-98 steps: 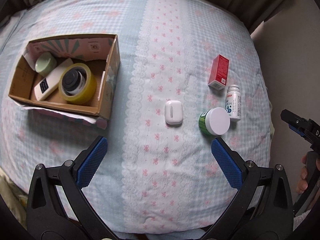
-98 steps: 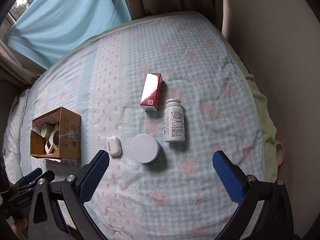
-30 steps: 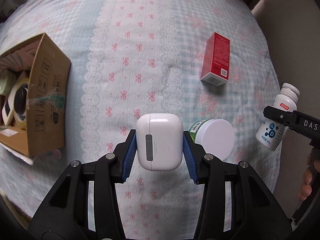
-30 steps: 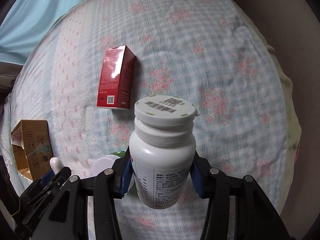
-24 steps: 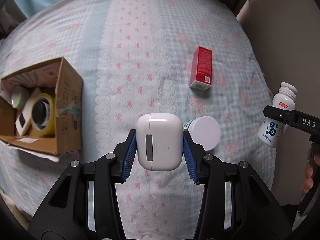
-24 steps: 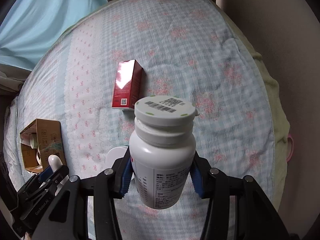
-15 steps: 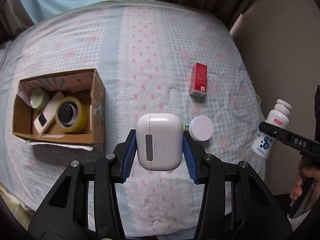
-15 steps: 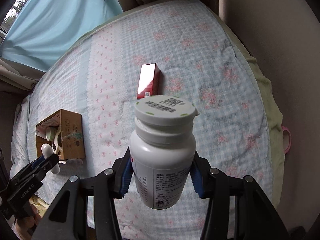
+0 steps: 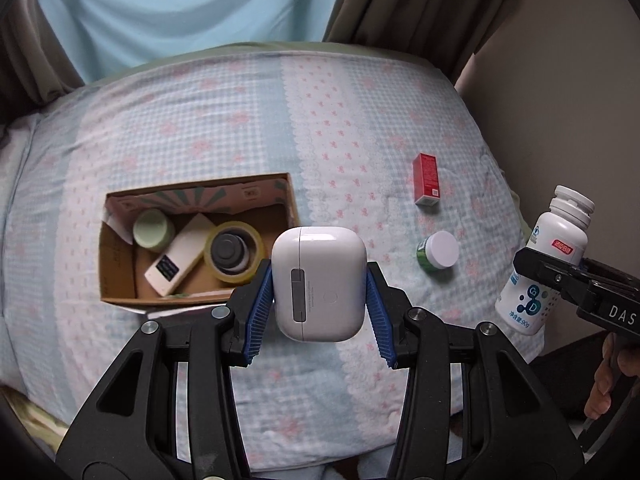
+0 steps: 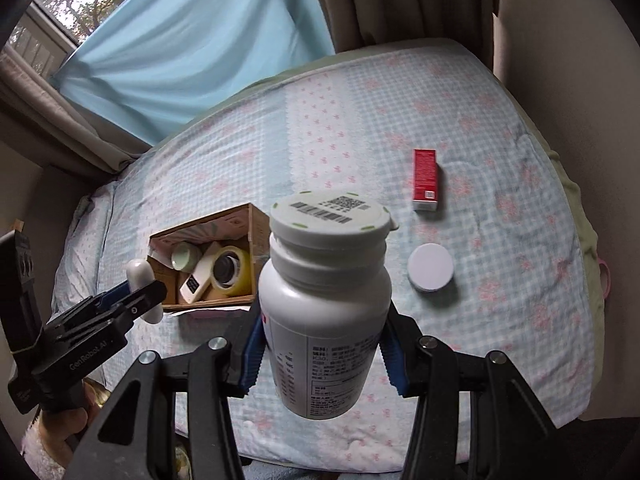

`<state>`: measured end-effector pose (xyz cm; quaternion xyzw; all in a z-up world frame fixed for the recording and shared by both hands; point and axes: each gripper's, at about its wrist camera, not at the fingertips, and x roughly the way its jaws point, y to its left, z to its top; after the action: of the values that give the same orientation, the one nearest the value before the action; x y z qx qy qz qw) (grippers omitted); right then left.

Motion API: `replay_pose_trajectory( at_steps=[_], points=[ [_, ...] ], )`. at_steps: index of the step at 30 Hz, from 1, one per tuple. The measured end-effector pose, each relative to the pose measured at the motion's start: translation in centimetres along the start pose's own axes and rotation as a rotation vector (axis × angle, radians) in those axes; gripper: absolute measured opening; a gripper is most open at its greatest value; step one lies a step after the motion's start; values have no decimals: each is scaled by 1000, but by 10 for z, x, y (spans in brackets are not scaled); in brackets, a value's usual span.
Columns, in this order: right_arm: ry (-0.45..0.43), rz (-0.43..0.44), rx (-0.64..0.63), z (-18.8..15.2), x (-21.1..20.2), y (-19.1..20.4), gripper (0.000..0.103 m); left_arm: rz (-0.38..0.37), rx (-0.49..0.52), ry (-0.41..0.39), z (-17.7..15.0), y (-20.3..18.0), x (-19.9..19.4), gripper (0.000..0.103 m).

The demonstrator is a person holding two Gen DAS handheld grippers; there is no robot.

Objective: Organize rigid objects
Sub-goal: 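Carry the earbud case to the box with the left tool while the right tool carries the pill bottle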

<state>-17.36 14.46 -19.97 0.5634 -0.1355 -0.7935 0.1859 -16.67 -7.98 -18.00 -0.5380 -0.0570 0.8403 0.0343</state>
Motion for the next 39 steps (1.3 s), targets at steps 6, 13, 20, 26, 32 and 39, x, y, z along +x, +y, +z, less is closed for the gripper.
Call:
replay_pose_trajectory(
  at_steps=[6,13,20,26,32,39],
  points=[
    [-12,28,-39,1,14,74,46,-5,-11,-16,2,66,-15,41],
    [11,28,-118,14,51,144,46,0,-60,-10,7,147,-5,41],
    [98,3,-177,23,107,188,46,33,-122,8,16,221,17,41],
    [171,-64,-211,38,156,192,46,67,-147,37,25,258,51,41],
    [236,-144,-266,47,205,183,46,93,-124,108,20,267,100,41],
    [340,-201,-235,45,262,161,46,123,-86,200,4,265,152,41]
  ],
)
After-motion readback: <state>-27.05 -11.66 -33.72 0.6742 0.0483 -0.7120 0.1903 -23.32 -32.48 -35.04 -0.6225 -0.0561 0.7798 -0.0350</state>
